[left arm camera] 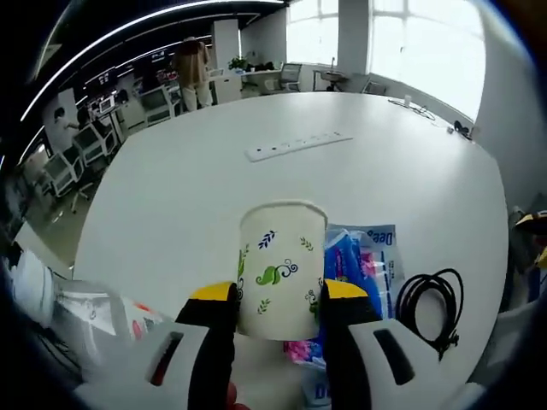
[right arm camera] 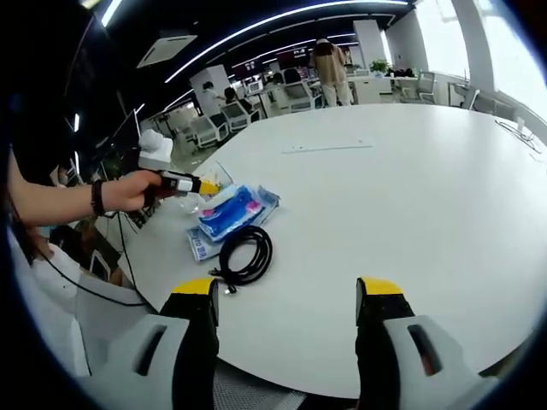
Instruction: Arrange the tabletop items into an orderly group along one side of the table until the central work area is clear of visible clutter.
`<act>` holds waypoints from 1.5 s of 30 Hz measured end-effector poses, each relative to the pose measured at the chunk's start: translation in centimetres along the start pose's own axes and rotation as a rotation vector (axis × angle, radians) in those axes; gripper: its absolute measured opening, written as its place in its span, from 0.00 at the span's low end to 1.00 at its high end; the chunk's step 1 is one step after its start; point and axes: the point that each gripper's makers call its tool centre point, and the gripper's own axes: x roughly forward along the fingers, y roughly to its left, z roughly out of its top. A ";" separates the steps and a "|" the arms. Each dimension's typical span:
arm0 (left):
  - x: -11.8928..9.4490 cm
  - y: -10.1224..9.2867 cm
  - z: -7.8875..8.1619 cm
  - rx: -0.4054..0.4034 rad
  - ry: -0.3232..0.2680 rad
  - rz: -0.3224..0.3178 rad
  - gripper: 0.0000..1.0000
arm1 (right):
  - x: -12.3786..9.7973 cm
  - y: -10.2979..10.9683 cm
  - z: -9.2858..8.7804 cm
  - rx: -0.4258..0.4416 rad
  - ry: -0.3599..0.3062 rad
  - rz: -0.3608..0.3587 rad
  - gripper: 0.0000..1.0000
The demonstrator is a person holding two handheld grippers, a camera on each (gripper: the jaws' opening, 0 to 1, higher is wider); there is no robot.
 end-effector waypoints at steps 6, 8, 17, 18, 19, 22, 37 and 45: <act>-0.8 -0.9 0.2 0.005 -0.018 -0.020 0.38 | 0.1 0.1 0.4 0.019 -0.019 0.018 0.64; -1.0 -1.2 0.3 0.012 -0.026 -0.027 0.38 | 0.2 0.2 0.5 0.014 -0.018 0.023 0.63; -2.4 -2.3 -0.2 0.028 -0.036 -0.042 0.38 | 0.6 0.6 1.1 0.037 -0.045 0.055 0.63; -2.5 -2.3 -0.2 0.030 -0.037 -0.045 0.38 | 0.7 0.7 1.1 0.035 -0.045 0.058 0.63; -2.7 -2.5 -0.3 0.031 -0.038 -0.047 0.38 | 0.8 0.7 1.1 0.034 -0.044 0.060 0.63; -3.4 -3.2 -0.6 0.045 -0.041 -0.060 0.38 | 1.0 1.1 1.3 0.029 -0.044 0.071 0.63; -5.7 -7.0 -1.5 0.118 -0.065 -0.138 0.38 | 2.7 3.5 2.6 -0.009 -0.050 0.139 0.63; -7.3 -9.4 -1.5 0.158 -0.089 -0.182 0.38 | 3.5 5.2 3.9 -0.040 -0.058 0.183 0.63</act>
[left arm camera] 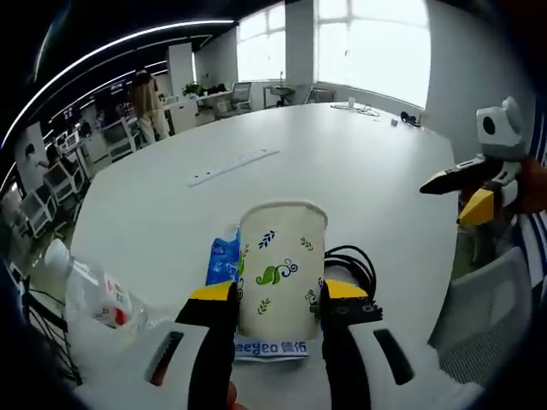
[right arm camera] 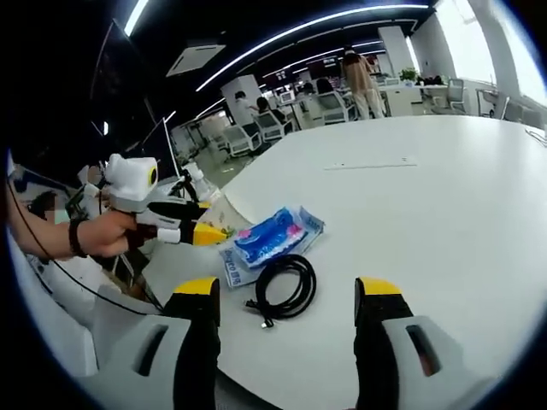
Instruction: Arrange the tabletop items into an orderly group along one side of the table until the central work area is clear of visible clutter.
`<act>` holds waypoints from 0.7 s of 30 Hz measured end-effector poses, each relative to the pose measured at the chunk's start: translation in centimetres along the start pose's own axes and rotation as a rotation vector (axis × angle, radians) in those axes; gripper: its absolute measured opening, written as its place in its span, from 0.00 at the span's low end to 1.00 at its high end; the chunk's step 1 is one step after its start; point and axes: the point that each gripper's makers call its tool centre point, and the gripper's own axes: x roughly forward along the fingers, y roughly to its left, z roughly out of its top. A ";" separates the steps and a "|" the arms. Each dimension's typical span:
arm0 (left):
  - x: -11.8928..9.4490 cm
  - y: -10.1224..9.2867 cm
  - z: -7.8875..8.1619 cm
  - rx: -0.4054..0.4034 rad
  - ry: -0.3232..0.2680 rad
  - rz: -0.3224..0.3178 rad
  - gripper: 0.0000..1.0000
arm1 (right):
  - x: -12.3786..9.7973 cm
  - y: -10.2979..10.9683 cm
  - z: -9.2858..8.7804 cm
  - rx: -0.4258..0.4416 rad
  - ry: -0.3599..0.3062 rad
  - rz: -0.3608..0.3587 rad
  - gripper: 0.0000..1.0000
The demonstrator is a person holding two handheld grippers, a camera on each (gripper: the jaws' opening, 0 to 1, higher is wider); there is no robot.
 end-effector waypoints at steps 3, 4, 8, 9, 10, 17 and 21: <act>-0.4 -1.1 0.1 0.020 -0.007 -0.015 0.38 | 0.4 0.6 0.2 -0.014 0.004 0.018 0.63; -0.5 -1.3 0.1 0.024 -0.008 -0.019 0.38 | 0.5 0.7 0.3 -0.018 0.004 0.022 0.63; -0.8 -2.3 0.0 0.040 -0.012 -0.034 0.38 | 0.9 1.5 0.6 -0.025 0.005 0.044 0.62; -0.9 -2.6 0.0 0.045 -0.014 -0.041 0.38 | 1.0 1.8 0.7 -0.026 0.004 0.052 0.62; -1.1 -3.1 0.0 0.055 -0.014 -0.048 0.38 | 1.2 2.0 0.7 -0.028 0.005 0.059 0.62; -1.7 -5.4 0.0 0.105 -0.019 -0.090 0.38 | 2.1 3.2 0.8 -0.036 0.012 0.099 0.62; -1.8 -6.4 0.0 0.130 -0.021 -0.111 0.38 | 2.5 4.1 0.9 -0.042 0.016 0.123 0.61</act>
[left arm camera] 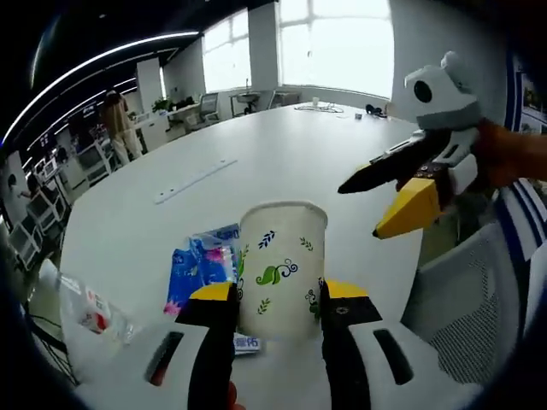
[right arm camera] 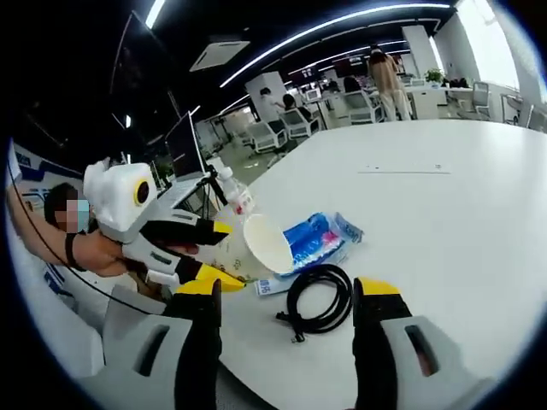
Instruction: Arrange the tabletop items into an orderly group along one side of the table until the central work area is clear of visible clutter.
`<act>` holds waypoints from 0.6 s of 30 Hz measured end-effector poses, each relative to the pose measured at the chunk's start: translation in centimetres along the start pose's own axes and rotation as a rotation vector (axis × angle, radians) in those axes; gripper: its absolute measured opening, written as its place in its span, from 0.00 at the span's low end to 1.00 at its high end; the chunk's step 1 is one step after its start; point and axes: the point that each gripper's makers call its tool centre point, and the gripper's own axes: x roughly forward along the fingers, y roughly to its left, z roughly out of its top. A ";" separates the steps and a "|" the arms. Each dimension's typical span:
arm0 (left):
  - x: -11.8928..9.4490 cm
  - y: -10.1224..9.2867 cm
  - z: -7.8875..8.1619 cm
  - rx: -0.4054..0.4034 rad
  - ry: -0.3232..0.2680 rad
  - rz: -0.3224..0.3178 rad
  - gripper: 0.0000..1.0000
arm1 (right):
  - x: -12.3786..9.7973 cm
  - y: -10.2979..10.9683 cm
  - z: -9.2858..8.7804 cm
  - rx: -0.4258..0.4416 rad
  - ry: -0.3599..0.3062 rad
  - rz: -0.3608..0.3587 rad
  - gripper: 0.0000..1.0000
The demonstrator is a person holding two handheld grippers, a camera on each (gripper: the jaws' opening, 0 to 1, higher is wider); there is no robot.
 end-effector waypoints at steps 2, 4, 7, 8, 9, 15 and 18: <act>0.0 -0.6 0.1 0.016 -0.003 -0.013 0.38 | 0.2 0.4 0.0 -0.003 0.003 0.013 0.60; 0.0 -1.1 0.2 0.036 -0.004 -0.025 0.38 | 0.4 0.8 0.0 -0.009 0.007 0.027 0.60; 0.0 -1.7 0.3 0.060 -0.005 -0.039 0.38 | 0.5 1.2 -0.1 -0.015 0.013 0.043 0.59; 0.0 -1.9 0.3 0.062 -0.006 -0.043 0.38 | 0.5 1.5 -0.1 -0.017 0.012 0.053 0.57; 0.0 -2.1 0.2 0.070 -0.005 -0.048 0.38 | 0.6 1.6 -0.1 -0.016 0.011 0.060 0.56; -0.2 -3.0 0.3 0.102 -0.008 -0.069 0.38 | 0.7 2.5 -0.4 -0.018 0.019 0.100 0.51; -0.2 -3.2 0.3 0.117 -0.009 -0.075 0.38 | 0.6 3.1 -0.5 -0.015 0.017 0.120 0.46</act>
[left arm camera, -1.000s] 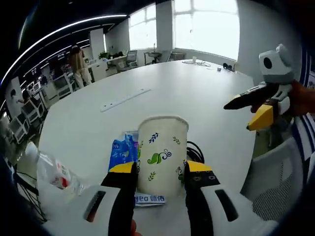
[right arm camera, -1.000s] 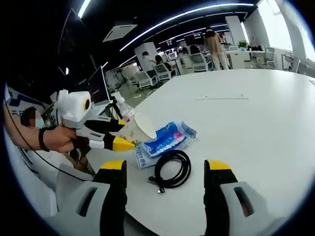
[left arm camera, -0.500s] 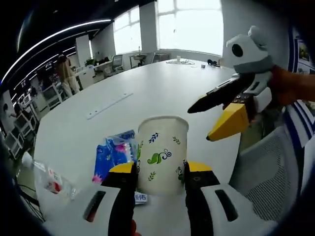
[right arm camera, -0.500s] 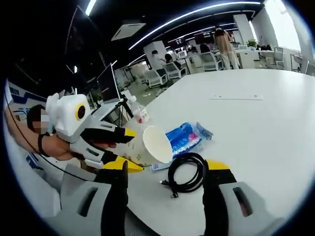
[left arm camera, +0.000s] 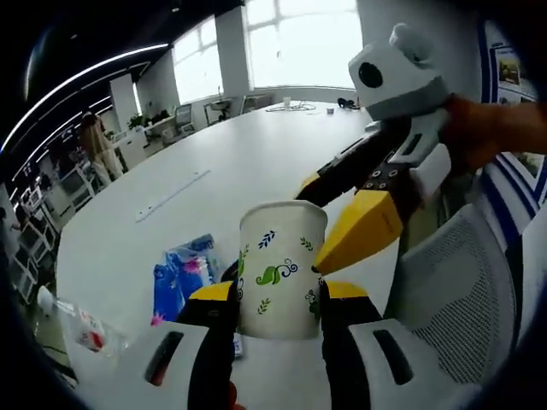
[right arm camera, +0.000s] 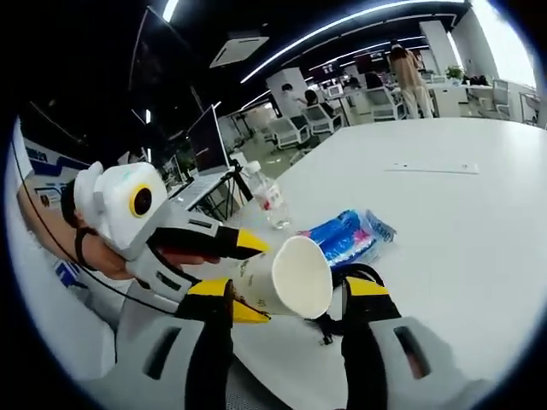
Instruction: Arrange the tabletop items into an orderly group along one side of the table until the central work area is clear of visible clutter.
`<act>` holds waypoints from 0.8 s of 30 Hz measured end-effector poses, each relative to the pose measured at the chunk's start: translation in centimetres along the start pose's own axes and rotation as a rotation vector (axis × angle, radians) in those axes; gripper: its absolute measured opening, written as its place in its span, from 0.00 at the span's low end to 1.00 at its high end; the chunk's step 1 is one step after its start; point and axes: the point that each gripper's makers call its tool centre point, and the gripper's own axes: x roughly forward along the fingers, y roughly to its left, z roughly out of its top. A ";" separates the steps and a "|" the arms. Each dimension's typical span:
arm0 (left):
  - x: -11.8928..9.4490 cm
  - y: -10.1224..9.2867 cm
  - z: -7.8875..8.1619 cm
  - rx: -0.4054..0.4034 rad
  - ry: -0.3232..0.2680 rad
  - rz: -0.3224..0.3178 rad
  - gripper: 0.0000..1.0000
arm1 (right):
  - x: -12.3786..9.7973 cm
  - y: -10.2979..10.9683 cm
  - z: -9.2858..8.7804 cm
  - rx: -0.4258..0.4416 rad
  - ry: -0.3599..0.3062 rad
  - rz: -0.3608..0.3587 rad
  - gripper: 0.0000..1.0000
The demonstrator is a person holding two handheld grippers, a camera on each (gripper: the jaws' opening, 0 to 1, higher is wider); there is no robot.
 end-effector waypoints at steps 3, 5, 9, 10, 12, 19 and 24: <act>0.0 -0.2 0.0 0.008 0.000 -0.007 0.38 | -0.1 0.4 0.1 0.001 -0.009 0.014 0.39; 0.0 -0.3 0.1 0.010 -0.002 -0.011 0.38 | -0.1 0.6 0.0 0.006 -0.013 0.026 0.35; 0.0 -0.6 0.2 0.026 -0.004 -0.019 0.38 | -0.2 1.2 -0.1 0.004 -0.010 0.048 0.27; 0.1 -0.6 0.2 0.027 -0.004 -0.021 0.38 | -0.2 1.3 -0.1 0.003 -0.009 0.054 0.24; 0.1 -0.7 0.2 0.037 -0.001 -0.026 0.38 | -0.2 1.4 -0.1 -0.002 -0.011 0.056 0.22; 0.1 -0.8 -0.4 0.073 0.017 -0.035 0.38 | -0.1 2.0 0.1 -0.002 -0.018 0.081 0.13; 0.1 -0.6 -0.7 0.098 0.029 -0.035 0.38 | 0.2 2.6 0.4 -0.009 -0.014 0.101 0.08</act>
